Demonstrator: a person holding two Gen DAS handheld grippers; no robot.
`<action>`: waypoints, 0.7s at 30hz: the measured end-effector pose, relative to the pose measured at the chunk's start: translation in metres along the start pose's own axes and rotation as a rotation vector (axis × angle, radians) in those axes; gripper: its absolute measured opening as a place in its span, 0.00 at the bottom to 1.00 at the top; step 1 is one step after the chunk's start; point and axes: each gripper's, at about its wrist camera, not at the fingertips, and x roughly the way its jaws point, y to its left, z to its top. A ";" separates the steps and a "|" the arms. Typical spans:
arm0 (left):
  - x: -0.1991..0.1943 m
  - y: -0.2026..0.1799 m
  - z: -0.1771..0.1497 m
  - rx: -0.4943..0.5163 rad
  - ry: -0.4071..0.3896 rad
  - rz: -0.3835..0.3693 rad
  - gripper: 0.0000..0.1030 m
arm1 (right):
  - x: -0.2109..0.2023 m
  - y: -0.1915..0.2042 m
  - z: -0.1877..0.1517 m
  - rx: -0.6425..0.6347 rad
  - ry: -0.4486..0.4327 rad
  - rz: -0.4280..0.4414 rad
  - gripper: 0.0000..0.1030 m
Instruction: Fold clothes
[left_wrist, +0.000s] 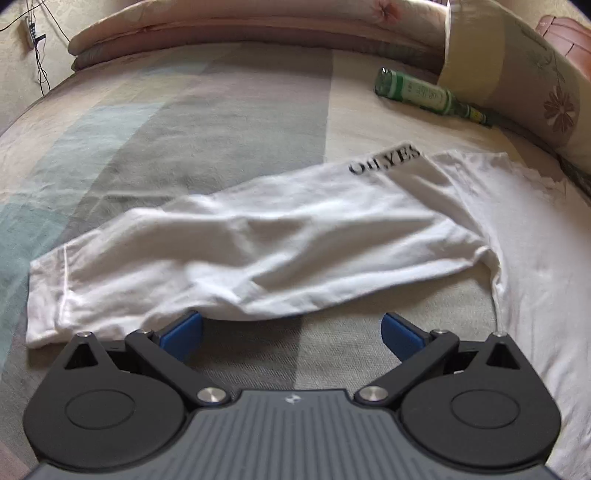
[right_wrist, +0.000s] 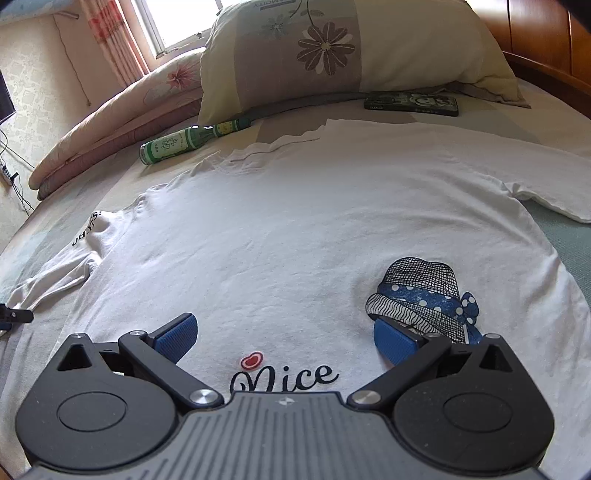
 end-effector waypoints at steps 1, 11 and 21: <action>-0.002 0.008 0.006 -0.019 -0.033 0.000 0.99 | -0.003 0.003 0.000 -0.002 -0.023 0.003 1.00; 0.020 0.075 -0.009 -0.113 -0.015 0.099 0.99 | 0.016 0.070 0.046 -0.114 -0.132 0.043 1.00; 0.009 0.077 0.012 -0.088 -0.028 0.071 0.99 | 0.047 0.061 0.019 -0.113 -0.054 0.050 1.00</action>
